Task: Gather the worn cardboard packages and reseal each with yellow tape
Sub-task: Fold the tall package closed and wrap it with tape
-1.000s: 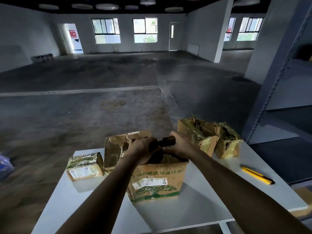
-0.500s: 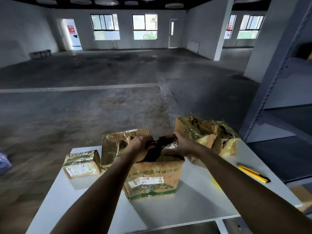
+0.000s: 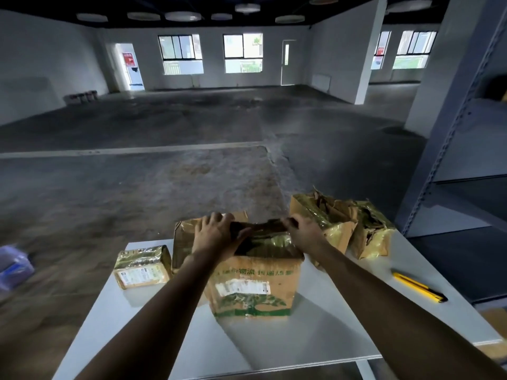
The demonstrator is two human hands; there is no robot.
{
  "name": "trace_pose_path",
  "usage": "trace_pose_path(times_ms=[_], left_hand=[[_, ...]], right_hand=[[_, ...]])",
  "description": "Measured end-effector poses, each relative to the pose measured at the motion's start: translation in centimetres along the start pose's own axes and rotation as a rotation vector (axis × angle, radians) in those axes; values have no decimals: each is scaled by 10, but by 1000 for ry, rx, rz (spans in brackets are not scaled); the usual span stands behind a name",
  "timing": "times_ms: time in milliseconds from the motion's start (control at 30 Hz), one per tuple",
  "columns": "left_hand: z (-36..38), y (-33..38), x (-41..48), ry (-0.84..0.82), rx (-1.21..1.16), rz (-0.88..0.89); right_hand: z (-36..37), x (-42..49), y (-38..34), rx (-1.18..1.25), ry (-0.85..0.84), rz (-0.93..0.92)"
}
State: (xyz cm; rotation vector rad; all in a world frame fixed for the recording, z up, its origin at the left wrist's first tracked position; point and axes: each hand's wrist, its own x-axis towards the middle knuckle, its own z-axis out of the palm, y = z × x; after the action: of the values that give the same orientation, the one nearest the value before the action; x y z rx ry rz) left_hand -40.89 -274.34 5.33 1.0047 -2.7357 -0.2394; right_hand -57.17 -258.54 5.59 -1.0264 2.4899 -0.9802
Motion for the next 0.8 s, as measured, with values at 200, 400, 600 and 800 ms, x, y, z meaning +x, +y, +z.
trace_pose_path(times_ms=[200,400,600,800], left_hand=[[-11,-17,-17,-336,-313,-196],[-8,-15,-15,-224,-332,-358],[52,-37,47,-263,-172,-365],[23,-9,21,-161,-212,-476]], right_hand=[[12,-20,-30,23,-123,228],[28,-16,-29,96,-30,311],[32,-17,-25,171,32,307],[39,-14,-29,75,90,355]])
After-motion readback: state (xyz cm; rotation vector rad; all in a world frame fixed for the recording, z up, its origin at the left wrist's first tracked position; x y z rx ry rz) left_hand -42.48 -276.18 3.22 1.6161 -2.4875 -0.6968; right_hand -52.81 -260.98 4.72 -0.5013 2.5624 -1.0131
